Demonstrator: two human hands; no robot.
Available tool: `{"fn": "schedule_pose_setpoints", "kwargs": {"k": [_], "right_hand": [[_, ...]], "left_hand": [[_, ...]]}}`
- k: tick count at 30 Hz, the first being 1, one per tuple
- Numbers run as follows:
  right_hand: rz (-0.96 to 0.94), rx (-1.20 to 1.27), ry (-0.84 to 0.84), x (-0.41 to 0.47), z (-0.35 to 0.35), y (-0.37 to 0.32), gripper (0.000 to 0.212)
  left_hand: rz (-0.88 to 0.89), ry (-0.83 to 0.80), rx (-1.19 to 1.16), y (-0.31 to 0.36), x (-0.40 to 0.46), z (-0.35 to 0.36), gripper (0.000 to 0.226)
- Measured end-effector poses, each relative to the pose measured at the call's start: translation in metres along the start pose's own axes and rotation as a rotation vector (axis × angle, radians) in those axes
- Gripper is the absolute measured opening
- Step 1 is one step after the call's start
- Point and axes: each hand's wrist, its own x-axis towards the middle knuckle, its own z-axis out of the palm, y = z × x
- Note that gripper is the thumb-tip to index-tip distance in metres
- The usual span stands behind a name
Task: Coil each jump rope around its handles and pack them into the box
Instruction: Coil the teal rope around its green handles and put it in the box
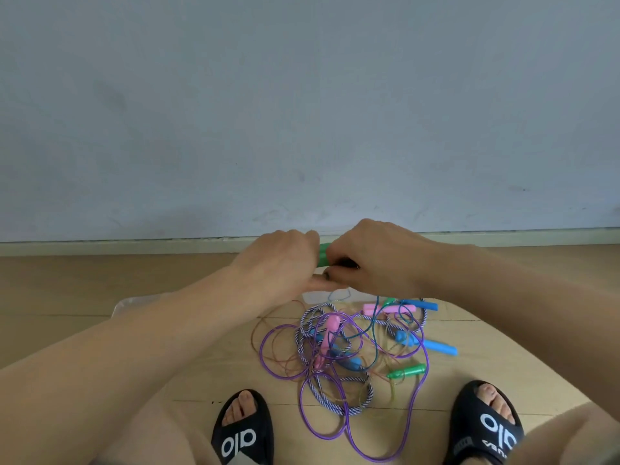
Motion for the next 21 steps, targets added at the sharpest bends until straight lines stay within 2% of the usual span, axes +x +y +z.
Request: {"fn": "schedule_pose_setpoints", "kwargs": {"k": [5, 9, 11, 13, 17, 21], "right_hand": [[0.050, 0.289, -0.037, -0.002, -0.004, 0.011, 0.028], [0.087, 0.529, 0.022, -0.004, -0.019, 0.013, 0.017], [0.113, 0.611, 0.067, -0.006, -0.026, 0.017, 0.015], [0.159, 0.652, 0.135, -0.006, -0.025, 0.023, 0.014], [0.240, 0.704, 0.302, 0.009, -0.004, 0.021, 0.022], [0.365, 0.781, 0.426, 0.024, 0.017, 0.003, 0.032]], "left_hand": [[0.074, 0.014, 0.065, 0.004, -0.003, -0.003, 0.065], [0.187, -0.024, 0.023, 0.011, -0.008, -0.006, 0.056], [0.245, -0.029, -0.010, 0.014, -0.011, -0.005, 0.064], [0.275, 0.023, -0.085, 0.014, -0.013, -0.006, 0.075], [0.309, 0.121, -0.307, 0.015, -0.019, -0.020, 0.060], [0.306, 0.198, -0.475, 0.012, -0.023, -0.025, 0.059]]}}
